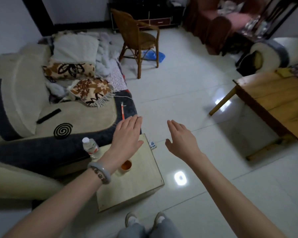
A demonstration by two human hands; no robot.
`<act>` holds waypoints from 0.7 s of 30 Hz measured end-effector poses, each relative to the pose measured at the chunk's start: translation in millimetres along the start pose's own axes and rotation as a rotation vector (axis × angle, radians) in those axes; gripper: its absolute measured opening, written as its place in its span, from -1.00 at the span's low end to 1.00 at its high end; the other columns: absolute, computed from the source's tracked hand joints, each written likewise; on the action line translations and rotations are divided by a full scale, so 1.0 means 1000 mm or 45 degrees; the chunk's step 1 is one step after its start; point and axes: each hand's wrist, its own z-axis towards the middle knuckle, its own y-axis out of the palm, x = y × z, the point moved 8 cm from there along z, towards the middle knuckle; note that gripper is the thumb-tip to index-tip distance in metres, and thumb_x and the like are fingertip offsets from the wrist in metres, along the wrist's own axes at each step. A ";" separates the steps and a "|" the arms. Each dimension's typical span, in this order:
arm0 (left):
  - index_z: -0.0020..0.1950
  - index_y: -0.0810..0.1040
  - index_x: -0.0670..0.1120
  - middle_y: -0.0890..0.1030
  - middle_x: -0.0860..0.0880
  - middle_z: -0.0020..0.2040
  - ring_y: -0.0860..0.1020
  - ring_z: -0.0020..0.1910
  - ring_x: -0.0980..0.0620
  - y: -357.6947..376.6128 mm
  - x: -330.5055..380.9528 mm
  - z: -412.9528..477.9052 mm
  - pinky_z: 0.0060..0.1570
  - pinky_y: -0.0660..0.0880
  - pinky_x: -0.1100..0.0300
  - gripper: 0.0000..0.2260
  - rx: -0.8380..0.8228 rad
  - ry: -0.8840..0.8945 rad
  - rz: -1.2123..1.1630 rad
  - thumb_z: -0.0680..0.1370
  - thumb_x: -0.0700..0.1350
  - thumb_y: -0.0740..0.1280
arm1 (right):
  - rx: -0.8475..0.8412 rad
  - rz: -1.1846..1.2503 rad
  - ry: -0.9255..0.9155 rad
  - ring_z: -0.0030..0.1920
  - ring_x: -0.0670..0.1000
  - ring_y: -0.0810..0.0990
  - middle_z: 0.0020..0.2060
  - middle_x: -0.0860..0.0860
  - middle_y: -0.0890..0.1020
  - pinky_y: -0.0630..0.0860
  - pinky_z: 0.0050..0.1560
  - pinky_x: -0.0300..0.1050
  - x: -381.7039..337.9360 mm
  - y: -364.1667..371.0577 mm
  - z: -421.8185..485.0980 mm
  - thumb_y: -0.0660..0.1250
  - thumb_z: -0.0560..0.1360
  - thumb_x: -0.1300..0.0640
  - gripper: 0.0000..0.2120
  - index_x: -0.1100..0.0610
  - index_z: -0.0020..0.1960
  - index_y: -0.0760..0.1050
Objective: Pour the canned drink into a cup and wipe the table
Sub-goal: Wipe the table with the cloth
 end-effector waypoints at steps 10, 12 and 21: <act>0.52 0.04 -0.14 0.15 -0.11 0.53 0.12 0.50 -0.07 -0.010 0.164 0.042 0.45 0.01 0.05 -0.27 0.024 0.389 0.025 0.52 0.12 0.30 | 0.135 -0.054 0.323 0.39 0.12 0.28 0.39 0.09 0.34 0.34 0.30 -0.03 0.130 -0.050 -0.081 0.26 0.50 0.06 -0.42 0.19 0.44 0.17; 0.52 0.06 -0.14 0.18 -0.12 0.52 0.15 0.48 -0.08 -0.005 0.207 0.044 0.44 0.04 0.05 -0.27 0.032 0.455 0.030 0.51 0.12 0.31 | 0.140 -0.057 0.388 0.35 0.12 0.31 0.35 0.09 0.37 0.36 0.27 -0.02 0.166 -0.053 -0.104 0.26 0.49 0.06 -0.44 0.19 0.42 0.20; 0.52 0.05 -0.15 0.18 -0.11 0.51 0.15 0.49 -0.07 0.018 0.415 0.041 0.44 0.05 0.07 -0.31 0.050 0.642 -0.020 0.53 0.10 0.28 | 0.183 -0.075 0.526 0.42 0.08 0.24 0.43 0.06 0.29 0.27 0.36 -0.08 0.332 -0.075 -0.210 0.25 0.51 0.07 -0.42 0.17 0.47 0.14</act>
